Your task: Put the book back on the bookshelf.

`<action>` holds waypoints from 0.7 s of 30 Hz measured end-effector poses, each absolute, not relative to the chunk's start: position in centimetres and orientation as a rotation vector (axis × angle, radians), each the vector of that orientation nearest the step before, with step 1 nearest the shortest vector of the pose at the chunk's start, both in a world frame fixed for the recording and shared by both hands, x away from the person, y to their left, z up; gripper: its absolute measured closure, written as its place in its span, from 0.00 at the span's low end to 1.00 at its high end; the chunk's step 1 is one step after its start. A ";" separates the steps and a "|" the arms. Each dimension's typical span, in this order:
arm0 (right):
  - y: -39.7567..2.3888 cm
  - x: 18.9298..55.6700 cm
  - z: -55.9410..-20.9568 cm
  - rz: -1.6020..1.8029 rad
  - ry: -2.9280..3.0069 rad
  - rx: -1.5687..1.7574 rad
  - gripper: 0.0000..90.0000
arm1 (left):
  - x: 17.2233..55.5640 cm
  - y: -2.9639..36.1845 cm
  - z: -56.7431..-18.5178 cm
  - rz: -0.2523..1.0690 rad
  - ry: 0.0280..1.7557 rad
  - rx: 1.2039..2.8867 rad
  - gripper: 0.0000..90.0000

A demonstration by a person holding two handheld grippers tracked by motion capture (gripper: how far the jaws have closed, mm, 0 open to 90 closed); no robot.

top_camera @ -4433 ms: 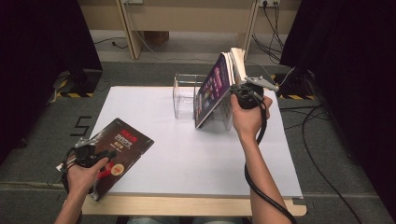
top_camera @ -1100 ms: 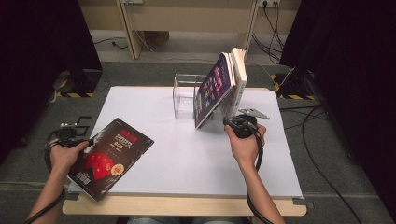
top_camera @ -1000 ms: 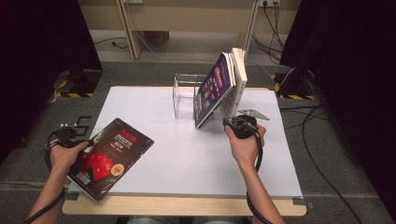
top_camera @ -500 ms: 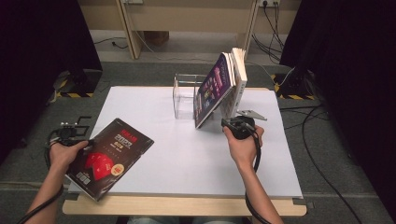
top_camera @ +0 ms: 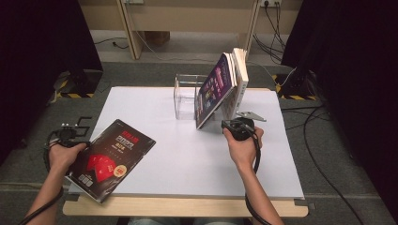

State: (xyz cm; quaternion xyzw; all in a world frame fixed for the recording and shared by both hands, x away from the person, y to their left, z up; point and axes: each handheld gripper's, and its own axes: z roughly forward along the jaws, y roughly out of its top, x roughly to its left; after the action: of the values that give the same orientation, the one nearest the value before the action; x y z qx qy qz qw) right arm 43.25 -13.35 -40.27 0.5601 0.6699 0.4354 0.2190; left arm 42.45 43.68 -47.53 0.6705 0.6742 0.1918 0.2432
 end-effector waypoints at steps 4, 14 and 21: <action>-13.1 43.2 -40.4 1.206 1.865 1.550 0.69 | 42.3 43.9 -47.5 0.507 1.852 1.811 0.95; -13.1 43.2 -40.6 1.207 1.870 1.548 0.69 | 42.0 43.2 -47.3 0.457 1.889 1.819 0.99; -12.9 43.2 -40.8 1.201 1.880 1.551 0.69 | 41.1 41.7 -47.1 0.370 1.880 1.845 0.99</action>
State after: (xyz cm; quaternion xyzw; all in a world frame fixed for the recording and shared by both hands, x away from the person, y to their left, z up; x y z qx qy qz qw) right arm 43.20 -12.90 -40.83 0.5580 0.6763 0.4322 0.2107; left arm 41.05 41.68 -47.10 0.6736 0.6864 0.1350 0.2385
